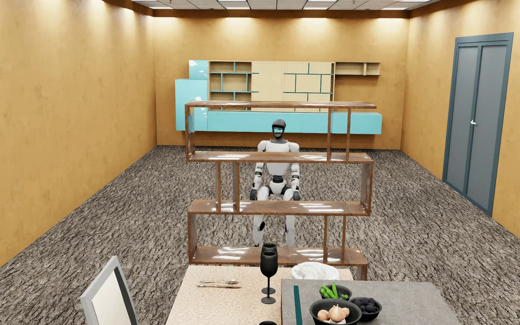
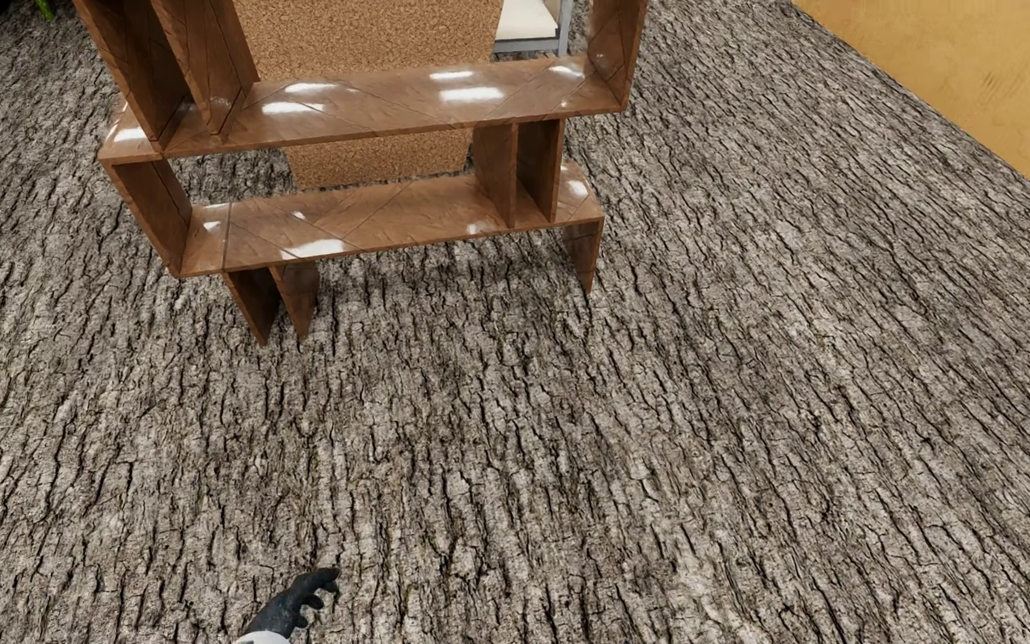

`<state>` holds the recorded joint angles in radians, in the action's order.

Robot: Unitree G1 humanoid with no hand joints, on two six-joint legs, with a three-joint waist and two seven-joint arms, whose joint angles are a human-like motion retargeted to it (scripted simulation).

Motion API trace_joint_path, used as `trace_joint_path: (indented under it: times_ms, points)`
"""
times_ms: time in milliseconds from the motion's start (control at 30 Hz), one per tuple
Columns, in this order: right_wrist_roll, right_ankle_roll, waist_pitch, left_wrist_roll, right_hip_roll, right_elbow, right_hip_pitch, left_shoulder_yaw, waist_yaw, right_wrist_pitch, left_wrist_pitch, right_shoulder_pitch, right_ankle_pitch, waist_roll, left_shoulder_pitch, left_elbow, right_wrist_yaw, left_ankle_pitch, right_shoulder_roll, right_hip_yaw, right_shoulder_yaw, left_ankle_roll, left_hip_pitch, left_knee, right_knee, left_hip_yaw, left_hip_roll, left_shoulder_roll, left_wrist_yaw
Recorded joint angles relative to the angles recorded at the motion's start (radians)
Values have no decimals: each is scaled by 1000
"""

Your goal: Walk to the shelves

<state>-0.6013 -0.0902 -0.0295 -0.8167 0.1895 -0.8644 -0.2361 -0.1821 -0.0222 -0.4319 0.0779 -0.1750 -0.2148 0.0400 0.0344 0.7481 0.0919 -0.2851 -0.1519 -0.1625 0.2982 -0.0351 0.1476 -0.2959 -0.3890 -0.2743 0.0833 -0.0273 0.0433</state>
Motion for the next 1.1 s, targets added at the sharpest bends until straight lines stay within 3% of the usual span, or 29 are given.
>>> trace_joint_path:
  times_ms: [100,167,267,333,400,533,633,733,900,1033,1100]
  points:
    - [11,7,-9,47,1,-81,54,-50,1,7,-9,-74,5,12,35,-15,90,-9,1,-68,74,-6,19,-22,66,56,0,20,47]
    - [38,12,-9,45,-1,-63,55,-68,7,12,10,-85,-8,13,74,7,91,-14,-6,-78,59,-11,18,-30,49,63,6,25,35]
    - [46,19,-10,4,-13,1,58,-91,16,19,100,-46,-19,8,117,106,-28,-22,-17,-70,26,-19,4,-32,43,48,19,24,-14]
    - [42,21,-10,-44,-24,53,59,-85,19,50,155,7,-24,2,141,170,-93,-31,-28,-56,16,-23,-1,-42,44,33,31,15,-72]
    - [52,23,-10,-80,-36,109,52,-83,19,82,170,63,-27,-5,161,191,-137,-39,-27,-39,0,-27,-3,-49,42,17,43,15,-113]
    - [47,27,-11,-72,-50,220,40,-120,8,132,114,128,-35,-18,191,116,-185,-39,-29,-23,-2,-34,-7,-39,36,-2,57,38,-75]
    - [43,33,-10,-69,-51,254,42,-104,4,146,67,121,-40,-24,174,63,-173,-32,-32,-41,3,-38,2,-39,33,15,59,37,-33]
    - [48,38,-6,-61,-43,208,43,-57,4,131,29,97,-48,-29,145,11,-156,-26,-30,-72,16,-42,16,-46,19,46,55,21,-49]
    - [77,45,-3,-10,-34,38,55,-18,6,64,-9,51,-70,-37,133,-63,-124,-29,-26,-117,52,-53,23,-37,17,89,47,1,-36]
    - [98,39,3,1,-26,-31,26,-29,6,38,4,26,-138,-41,150,-43,-48,-81,-44,-116,95,-61,46,-63,-38,109,46,-4,-23]
    - [124,27,13,-10,-21,-30,10,-40,2,26,24,17,-186,-45,172,-18,-55,-127,-54,-120,80,-49,102,-176,-85,125,55,-10,-14]
